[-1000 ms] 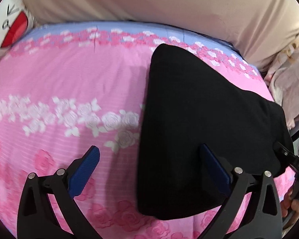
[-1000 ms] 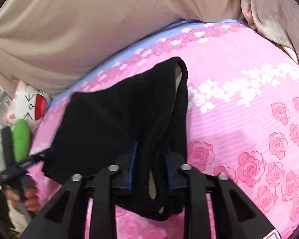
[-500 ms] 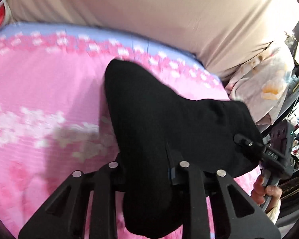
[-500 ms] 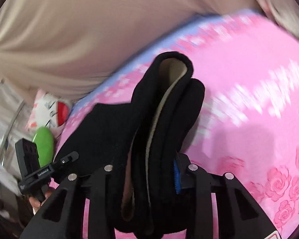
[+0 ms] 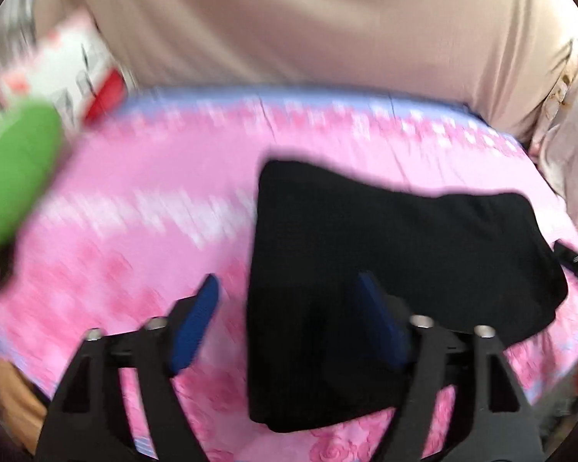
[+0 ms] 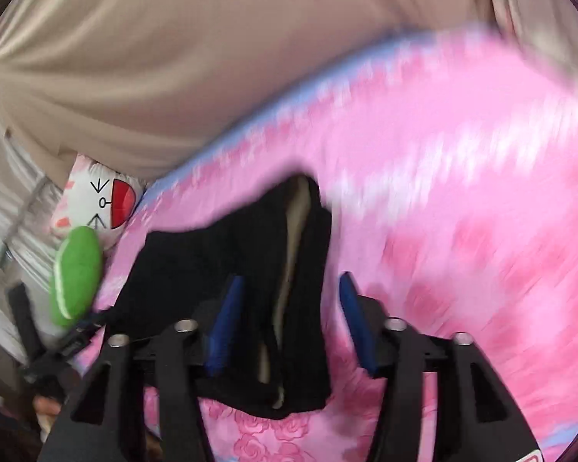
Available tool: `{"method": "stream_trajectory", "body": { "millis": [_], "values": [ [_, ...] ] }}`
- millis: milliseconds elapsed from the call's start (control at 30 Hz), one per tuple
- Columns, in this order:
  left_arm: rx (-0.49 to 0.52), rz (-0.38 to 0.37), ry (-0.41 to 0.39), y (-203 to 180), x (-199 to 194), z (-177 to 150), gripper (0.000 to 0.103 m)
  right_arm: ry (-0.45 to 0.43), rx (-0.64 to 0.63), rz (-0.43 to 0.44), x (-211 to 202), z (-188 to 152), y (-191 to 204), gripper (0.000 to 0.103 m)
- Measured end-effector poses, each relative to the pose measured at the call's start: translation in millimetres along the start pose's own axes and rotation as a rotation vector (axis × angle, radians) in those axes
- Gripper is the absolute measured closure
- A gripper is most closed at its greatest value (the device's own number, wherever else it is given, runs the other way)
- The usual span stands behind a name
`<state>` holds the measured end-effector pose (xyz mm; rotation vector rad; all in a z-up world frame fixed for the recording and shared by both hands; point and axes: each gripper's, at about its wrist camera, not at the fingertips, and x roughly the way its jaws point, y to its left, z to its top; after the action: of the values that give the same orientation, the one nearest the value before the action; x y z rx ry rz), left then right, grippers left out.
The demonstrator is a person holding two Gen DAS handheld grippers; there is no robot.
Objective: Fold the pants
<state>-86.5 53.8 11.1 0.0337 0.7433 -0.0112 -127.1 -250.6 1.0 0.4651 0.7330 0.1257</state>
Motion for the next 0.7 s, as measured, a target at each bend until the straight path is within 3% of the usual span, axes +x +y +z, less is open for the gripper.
{"method": "stream_trajectory", "body": {
  "millis": [33, 67, 133, 233, 267, 333, 367, 433, 467, 600, 700],
  "values": [
    [0.035, 0.022, -0.044, -10, -9, 6, 0.012, -0.015, -0.037, 0.008, -6, 10, 14, 0.087],
    [0.054, 0.029, -0.059, -17, -11, 9, 0.011, -0.016, -0.066, 0.03, -8, 15, 25, 0.092],
    [0.074, 0.042, -0.067, -28, -7, 13, 0.011, -0.004, -0.161, 0.068, 7, 29, 57, 0.093],
    [0.089, 0.044, -0.013, -42, 17, 16, 0.011, 0.068, -0.214, 0.017, 52, 33, 72, 0.093],
    [0.091, 0.053, 0.005, -44, 26, 15, 0.011, 0.113, -0.223, -0.051, 76, 34, 61, 0.103],
    [0.093, 0.088, 0.039, -43, 43, 14, 0.011, 0.146, -0.188, -0.152, 102, 32, 31, 0.103],
    [0.093, 0.101, 0.055, -40, 51, 11, 0.011, 0.13, -0.111, -0.106, 100, 34, 13, 0.103],
    [0.075, 0.108, 0.09, -35, 63, 7, 0.011, 0.108, -0.047, -0.086, 79, 38, 13, 0.103],
    [0.063, 0.097, 0.101, -33, 66, 5, 0.011, 0.083, -0.07, -0.096, 66, 36, 17, 0.095],
    [0.053, 0.084, 0.111, -30, 69, 5, 0.011, 0.056, -0.203, -0.067, 56, 31, 59, 0.094],
    [0.052, 0.078, 0.112, -30, 68, 5, 0.011, 0.136, -0.186, -0.187, 91, 25, 35, 0.096]
  ]
}}
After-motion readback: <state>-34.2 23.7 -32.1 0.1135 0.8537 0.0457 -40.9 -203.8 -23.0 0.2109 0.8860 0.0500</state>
